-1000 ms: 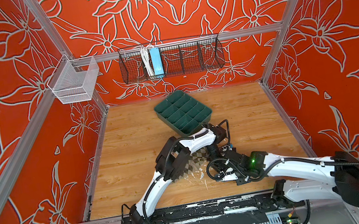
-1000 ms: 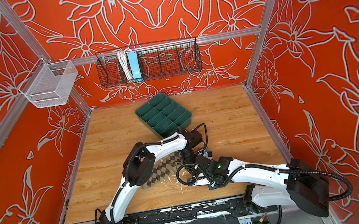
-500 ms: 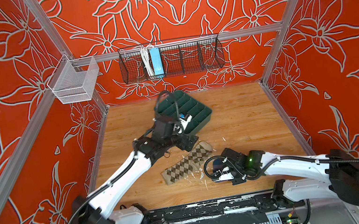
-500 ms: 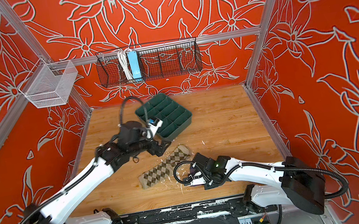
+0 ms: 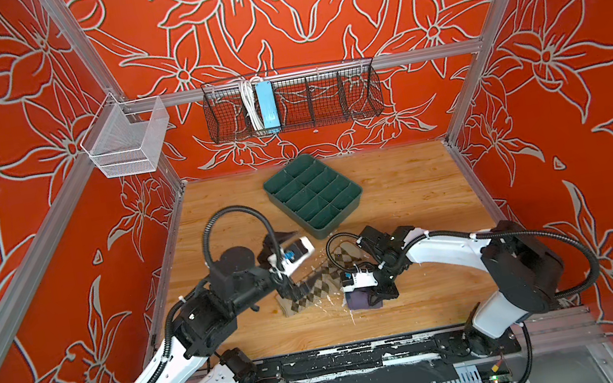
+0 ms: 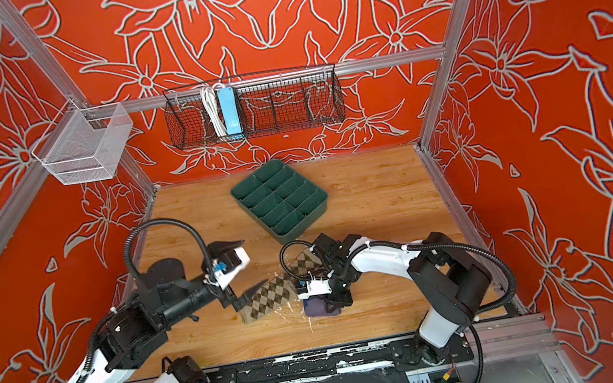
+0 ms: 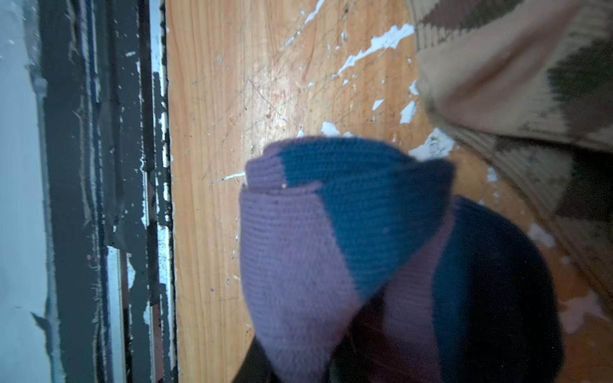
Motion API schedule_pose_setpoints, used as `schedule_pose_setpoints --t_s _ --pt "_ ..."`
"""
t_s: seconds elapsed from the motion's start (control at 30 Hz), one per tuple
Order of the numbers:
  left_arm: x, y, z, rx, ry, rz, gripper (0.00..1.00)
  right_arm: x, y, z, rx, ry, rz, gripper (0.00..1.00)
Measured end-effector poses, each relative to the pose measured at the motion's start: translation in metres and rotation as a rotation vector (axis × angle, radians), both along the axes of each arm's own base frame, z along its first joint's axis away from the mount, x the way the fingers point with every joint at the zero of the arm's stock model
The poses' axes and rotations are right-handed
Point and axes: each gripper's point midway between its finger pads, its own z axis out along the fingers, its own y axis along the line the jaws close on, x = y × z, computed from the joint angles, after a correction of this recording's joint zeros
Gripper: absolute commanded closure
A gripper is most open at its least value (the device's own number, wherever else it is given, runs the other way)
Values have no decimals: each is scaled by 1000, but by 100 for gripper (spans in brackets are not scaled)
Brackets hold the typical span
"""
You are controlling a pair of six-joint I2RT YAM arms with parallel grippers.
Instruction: Roll the socks
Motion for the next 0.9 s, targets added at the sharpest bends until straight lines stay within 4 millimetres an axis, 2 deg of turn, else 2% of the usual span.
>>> schedule_pose_setpoints --t_s 0.1,0.2,0.23,0.3,0.37,0.5,0.67,0.77,0.87,0.9 --pt "-25 -29 -49 174 -87 -135 3 3 -1 -2 12 62 -25 100" --pt "-43 -52 -118 368 -172 -233 8 6 -1 -2 10 125 -41 100" --pt "-49 -58 -146 442 -184 -266 10 7 0 -2 4 146 -45 100" --pt "-56 -66 -188 554 -194 -306 13 7 1 -3 -5 180 -50 100" --pt "-52 -70 -214 623 -200 -298 14 7 1 -3 -15 208 -50 100" --pt "-33 -85 -232 647 -228 -219 20 6 2 -3 -23 234 -47 100" --pt "-5 -100 -239 638 -219 -118 40 6 1 -2 -22 233 -43 100" --pt "6 -102 -250 641 -191 -77 63 6 1 -2 -22 233 -42 100" --pt "10 -104 -261 653 -178 -49 98 8 1 -1 -21 227 -46 100" --pt "12 -106 -260 650 -178 -34 100 10 -1 -1 -24 213 -51 96"
